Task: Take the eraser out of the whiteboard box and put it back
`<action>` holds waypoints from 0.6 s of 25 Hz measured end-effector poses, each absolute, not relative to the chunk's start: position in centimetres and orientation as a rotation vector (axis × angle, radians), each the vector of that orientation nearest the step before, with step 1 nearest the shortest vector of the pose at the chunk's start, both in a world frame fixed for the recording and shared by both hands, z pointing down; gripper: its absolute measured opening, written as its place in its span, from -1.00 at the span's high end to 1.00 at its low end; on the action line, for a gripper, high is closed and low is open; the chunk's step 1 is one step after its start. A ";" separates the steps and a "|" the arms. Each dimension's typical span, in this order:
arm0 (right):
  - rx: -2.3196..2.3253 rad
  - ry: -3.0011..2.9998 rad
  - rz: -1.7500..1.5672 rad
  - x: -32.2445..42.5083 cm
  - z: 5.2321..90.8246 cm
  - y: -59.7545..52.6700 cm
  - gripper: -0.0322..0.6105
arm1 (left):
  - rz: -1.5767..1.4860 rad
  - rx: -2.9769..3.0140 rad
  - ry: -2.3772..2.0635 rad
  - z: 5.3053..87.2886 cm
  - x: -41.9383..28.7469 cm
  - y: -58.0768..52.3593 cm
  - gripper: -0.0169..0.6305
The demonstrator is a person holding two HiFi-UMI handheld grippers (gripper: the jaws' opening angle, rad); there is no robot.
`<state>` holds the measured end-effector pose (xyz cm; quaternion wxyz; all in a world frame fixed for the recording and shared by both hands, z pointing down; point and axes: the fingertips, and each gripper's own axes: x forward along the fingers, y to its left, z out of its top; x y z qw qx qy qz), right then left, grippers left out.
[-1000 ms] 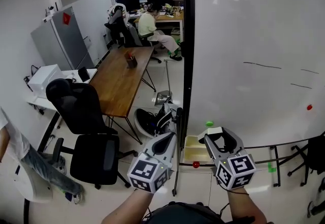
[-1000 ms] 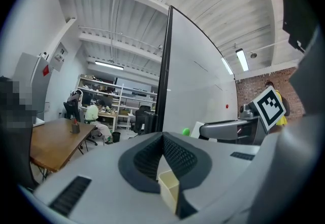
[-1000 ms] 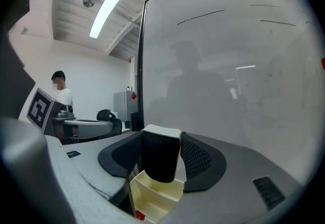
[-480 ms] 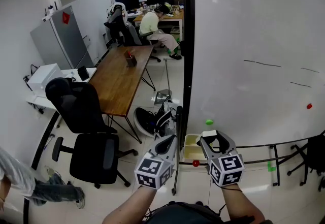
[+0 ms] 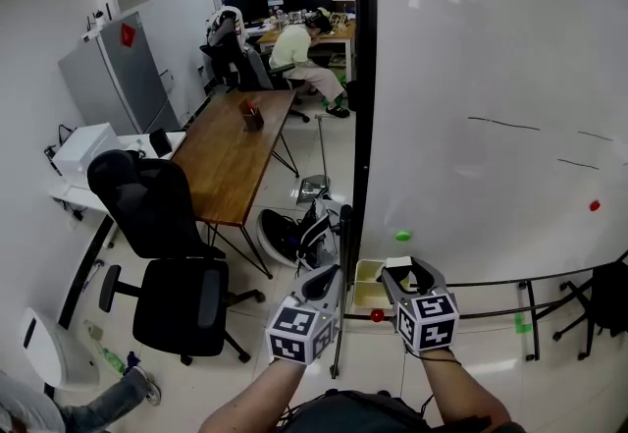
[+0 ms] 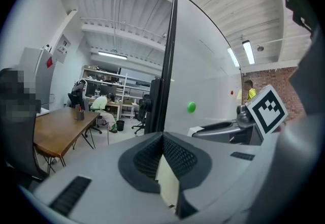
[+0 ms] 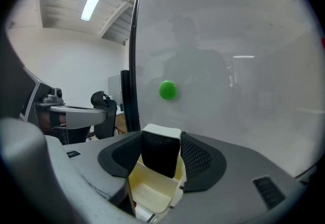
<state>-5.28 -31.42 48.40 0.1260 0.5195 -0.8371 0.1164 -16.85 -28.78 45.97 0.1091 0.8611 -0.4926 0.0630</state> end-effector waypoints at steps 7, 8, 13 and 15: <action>1.483 -2.363 0.446 -5.4 50.3 -31.4 0.09 | 0.209 2.503 -1.437 47.3 -16.8 -28.3 0.88; 1.480 -2.353 0.453 -5.5 50.5 -31.5 0.09 | 0.208 2.498 -1.434 47.3 -16.8 -28.3 0.87; 1.471 -2.308 0.496 -5.7 51.4 -31.6 0.09 | 0.232 2.509 -1.431 47.6 -16.3 -28.3 0.88; 1.462 -2.288 0.539 -6.0 52.0 -31.6 0.09 | 0.233 2.497 -1.439 47.9 -16.5 -28.3 0.87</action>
